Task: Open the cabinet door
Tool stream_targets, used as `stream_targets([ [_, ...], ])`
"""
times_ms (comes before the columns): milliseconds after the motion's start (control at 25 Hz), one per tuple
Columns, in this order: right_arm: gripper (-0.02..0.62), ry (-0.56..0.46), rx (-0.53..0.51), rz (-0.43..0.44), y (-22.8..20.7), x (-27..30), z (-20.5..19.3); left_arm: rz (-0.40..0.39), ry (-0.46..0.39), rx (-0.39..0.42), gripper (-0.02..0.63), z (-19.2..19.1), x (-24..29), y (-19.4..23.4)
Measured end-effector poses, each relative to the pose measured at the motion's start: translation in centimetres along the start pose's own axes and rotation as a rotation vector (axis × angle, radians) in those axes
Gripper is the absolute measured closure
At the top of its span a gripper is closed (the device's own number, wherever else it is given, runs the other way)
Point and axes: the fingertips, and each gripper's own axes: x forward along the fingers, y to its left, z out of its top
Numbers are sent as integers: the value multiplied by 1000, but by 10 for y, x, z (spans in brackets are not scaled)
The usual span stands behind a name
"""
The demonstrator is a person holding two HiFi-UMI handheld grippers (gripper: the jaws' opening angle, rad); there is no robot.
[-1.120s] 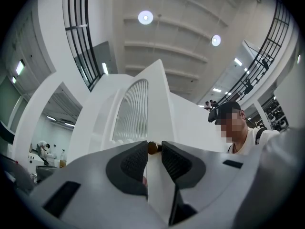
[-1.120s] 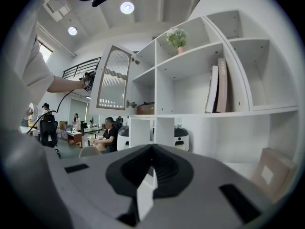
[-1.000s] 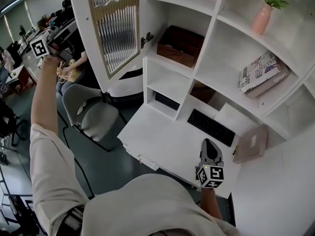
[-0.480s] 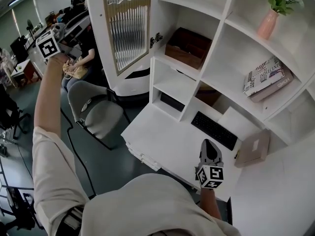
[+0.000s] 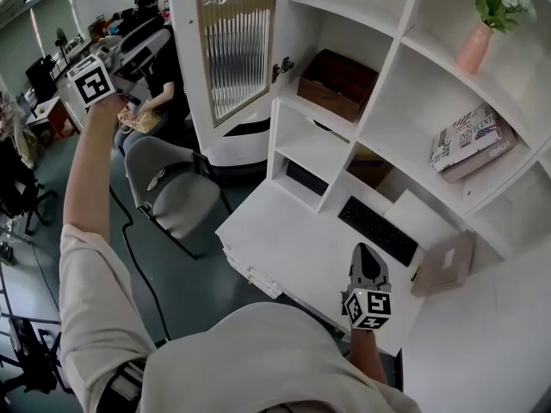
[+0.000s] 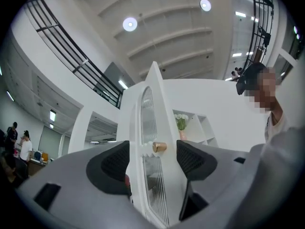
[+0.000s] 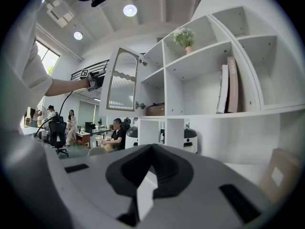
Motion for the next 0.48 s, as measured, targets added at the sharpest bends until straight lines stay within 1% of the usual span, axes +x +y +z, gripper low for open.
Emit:
stream_targets([
  [40,592,0,0,2,0,0,0,7,-2,3,302,0,-2,0],
  [120,592,-1,-1,4,1,-1,0,30,0,23,301,-1,-6,1],
  [200,592,-2,0,5,0,-1,0,69,6,62,288,0,-8,0],
  [320,592,-3,2,9,1,-2,0,129,19,127,288,2,-14,-5],
  [480,592,-7,4,15,3,-2,0,207,39,192,287,-3,-23,-11],
])
